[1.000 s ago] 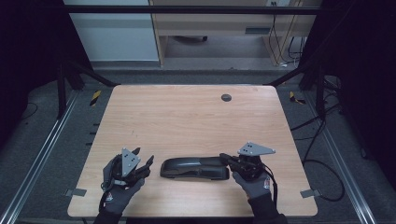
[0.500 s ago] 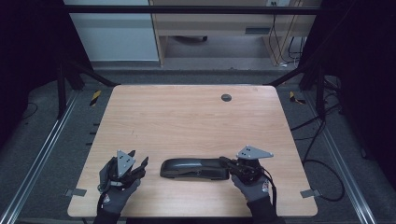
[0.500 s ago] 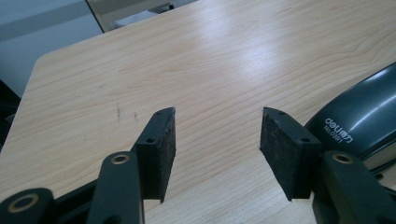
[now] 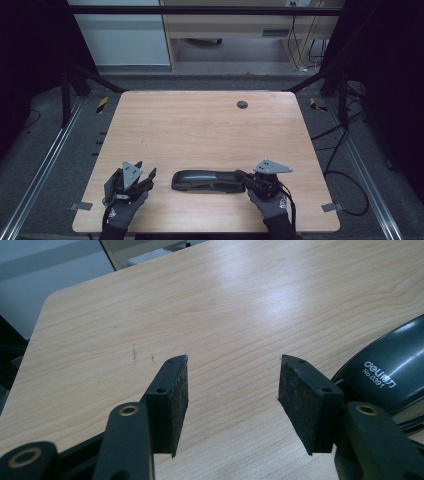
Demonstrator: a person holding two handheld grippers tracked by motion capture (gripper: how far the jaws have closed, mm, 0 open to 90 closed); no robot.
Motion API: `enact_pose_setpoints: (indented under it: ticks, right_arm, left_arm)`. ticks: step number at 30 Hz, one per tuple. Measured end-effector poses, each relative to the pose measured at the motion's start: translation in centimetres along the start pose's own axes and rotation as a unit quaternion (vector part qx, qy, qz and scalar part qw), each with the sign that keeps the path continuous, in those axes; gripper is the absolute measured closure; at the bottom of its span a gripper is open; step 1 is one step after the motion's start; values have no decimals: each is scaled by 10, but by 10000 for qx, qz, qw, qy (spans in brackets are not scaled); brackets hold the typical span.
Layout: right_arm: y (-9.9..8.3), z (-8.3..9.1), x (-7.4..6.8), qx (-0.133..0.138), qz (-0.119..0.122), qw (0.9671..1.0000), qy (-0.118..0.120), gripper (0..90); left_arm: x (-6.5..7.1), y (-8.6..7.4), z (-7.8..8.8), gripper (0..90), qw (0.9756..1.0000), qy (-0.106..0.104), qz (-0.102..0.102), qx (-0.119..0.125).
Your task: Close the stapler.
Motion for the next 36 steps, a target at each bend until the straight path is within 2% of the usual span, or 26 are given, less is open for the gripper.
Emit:
enact_pose_setpoints:
  ticks: [5, 6, 10, 11, 13, 15, 18, 20, 24, 26, 29, 31, 36]
  right_arm:
    - [-3, -2, 0, -51, 16, 10000, -84, 900]
    - [-3, -1, 0, 7, -18, 10000, -54, 900]
    - [-2, -1, -3, -85, 153, 9996, -204, 900]
    - [-1, -1, -3, -47, 184, 9996, -200, 900]
    - [4, 4, -3, 226, 86, 9997, -37, 900]
    - [11, 9, -4, 332, 52, 9994, 55, 900]
    - [16, 10, 0, 332, 107, 9994, -72, 880]
    - [19, 11, 7, 485, -93, 9988, 28, 848]
    - [19, 17, 29, 624, -271, 9972, -324, 792]
    - [17, 19, 41, 684, -337, 9958, -506, 728]
    - [9, 19, 61, 486, -501, 9948, -743, 658]
    - [0, 18, 75, 344, -564, 9930, -978, 601]
    - [-20, 16, 102, 78, -745, 9878, -1363, 479]
  left_arm:
    - [-1, 0, 1, 452, 10000, 11, 15, 24]
    - [-2, 0, 2, 452, 10000, 10, 24, 27]
    - [-4, 0, 1, 450, 10000, 6, 62, 25]
    - [-4, 0, 2, 450, 10000, 12, 64, 25]
    - [-5, 0, 1, 449, 10000, 3, 69, 12]
    - [-5, -1, 1, 448, 10000, -5, 93, -1]
    - [-6, -2, 0, 443, 9999, -12, 108, -23]
    - [-7, -2, 0, 442, 9999, -12, 117, -28]
    - [-10, -4, -2, 437, 9998, -21, 169, -61]
    - [-12, -5, -3, 433, 9997, -34, 207, -98]
    - [-13, -7, -5, 428, 9997, -31, 218, -140]
    - [-15, -8, -6, 423, 9996, -29, 231, -156]
    - [-19, -12, -11, 406, 9994, -15, 222, -254]
Point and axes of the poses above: each handheld gripper's, and its own axes: z roughly backward along the jaws, y roughly out of its top, x roughly to its right, the point moved 6 cm from there along -z, roughly forward along the jaws, and after that the axes turned 6 degrees about -x, right-handed, at the moved point
